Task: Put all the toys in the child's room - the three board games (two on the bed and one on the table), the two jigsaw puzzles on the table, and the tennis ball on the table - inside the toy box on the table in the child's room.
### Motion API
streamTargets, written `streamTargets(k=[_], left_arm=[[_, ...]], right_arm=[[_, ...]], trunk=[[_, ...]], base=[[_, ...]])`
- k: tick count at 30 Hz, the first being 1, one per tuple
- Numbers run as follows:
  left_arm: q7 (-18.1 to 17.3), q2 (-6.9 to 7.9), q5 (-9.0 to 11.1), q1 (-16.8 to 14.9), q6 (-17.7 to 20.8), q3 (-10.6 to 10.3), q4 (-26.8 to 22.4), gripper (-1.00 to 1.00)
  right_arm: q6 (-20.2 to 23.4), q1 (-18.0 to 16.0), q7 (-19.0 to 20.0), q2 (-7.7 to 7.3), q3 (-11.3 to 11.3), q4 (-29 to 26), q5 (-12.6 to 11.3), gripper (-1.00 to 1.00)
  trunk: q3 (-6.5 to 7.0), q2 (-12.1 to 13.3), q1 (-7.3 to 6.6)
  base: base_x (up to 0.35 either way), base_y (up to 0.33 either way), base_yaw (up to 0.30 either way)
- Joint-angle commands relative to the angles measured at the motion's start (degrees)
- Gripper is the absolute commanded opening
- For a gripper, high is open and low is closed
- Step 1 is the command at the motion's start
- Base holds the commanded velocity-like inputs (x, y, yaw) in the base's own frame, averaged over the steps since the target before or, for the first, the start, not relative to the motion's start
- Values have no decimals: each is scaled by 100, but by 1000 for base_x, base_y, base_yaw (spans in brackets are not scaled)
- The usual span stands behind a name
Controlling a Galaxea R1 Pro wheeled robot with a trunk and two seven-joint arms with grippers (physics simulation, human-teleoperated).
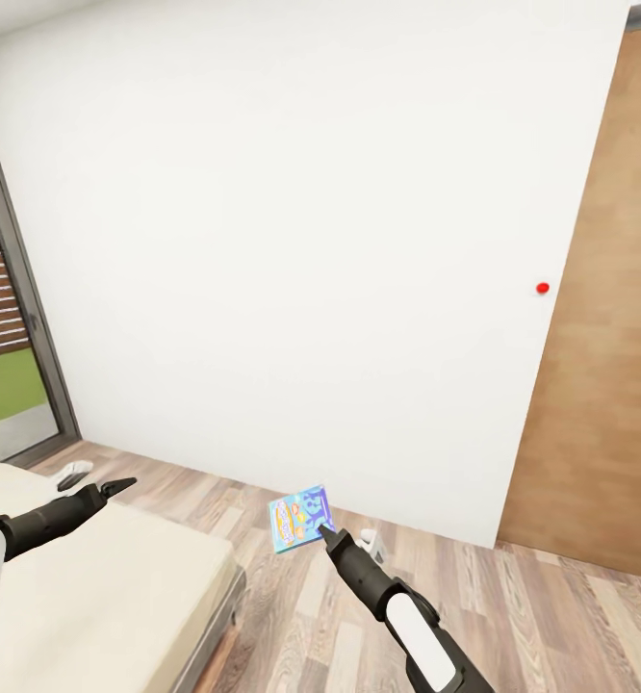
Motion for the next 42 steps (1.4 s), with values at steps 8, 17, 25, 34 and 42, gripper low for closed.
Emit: streamTargets(k=[8, 17, 25, 34, 42], left_arm=[[-16, -1, 7, -2, 41, 12, -1, 100], [-17, -1, 7, -2, 42, 12, -1, 100], [-18, 0, 7, -2, 40, 12, -1, 100], [-15, -1, 7, -2, 41, 12, -1, 100], [-16, -1, 7, -2, 42, 12, -1, 100]], right_arm=[[22, -3, 12, 1, -1, 5, -58, -100], [18, -3, 13, 1, -1, 5, -58, -100], [15, -3, 13, 1, -1, 5, -58, -100], [15, -3, 13, 1, -1, 8, -58, -100], [14, -3, 14, 2, -1, 10, -58, -100]], trunk=[[-40, -5, 2], [-82, -5, 2], [-121, -5, 2], [-167, -5, 2], [-208, -5, 2]], base=[[0, 0, -222], [0, 0, -222], [0, 0, -220], [0, 0, -212], [0, 0, -210]])
